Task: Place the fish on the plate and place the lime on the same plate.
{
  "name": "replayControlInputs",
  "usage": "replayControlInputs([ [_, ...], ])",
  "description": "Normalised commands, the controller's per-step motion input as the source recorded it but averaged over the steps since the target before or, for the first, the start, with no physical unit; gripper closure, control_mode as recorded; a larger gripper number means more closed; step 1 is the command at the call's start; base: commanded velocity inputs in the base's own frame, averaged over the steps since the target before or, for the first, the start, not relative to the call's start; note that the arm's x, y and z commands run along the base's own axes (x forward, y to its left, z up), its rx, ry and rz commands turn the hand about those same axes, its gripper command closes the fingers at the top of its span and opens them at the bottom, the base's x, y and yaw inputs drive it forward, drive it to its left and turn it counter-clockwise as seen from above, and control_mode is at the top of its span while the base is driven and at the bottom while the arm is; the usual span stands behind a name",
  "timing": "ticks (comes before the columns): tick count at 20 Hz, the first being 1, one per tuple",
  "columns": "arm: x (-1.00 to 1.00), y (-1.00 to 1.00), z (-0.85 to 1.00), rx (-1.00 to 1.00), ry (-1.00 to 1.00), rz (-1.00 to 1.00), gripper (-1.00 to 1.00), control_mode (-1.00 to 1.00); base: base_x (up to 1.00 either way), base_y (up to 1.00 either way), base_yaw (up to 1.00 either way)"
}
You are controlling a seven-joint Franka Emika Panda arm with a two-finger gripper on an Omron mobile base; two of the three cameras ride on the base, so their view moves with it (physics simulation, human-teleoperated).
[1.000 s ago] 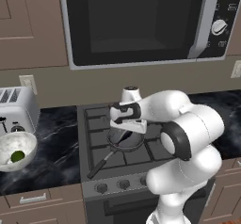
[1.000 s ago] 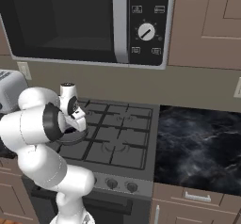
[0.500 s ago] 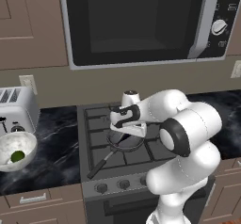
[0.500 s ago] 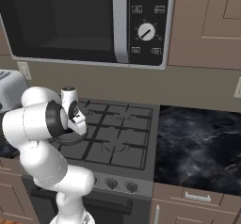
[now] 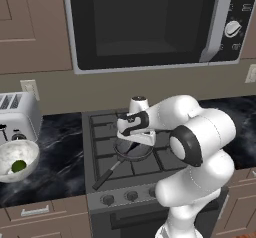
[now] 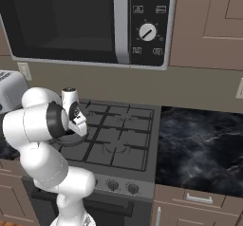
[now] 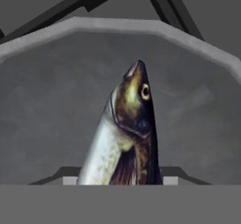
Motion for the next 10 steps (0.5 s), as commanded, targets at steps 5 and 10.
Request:
replayControlInputs([
  [5,-0.01,0.0,0.0,0.0,-0.01,0.0,1.0,-1.0,0.0,0.0,0.0],
  [10,-0.03,0.0,0.25,0.0,-0.03,0.0,1.0,-1.0,0.0,0.0,0.0],
])
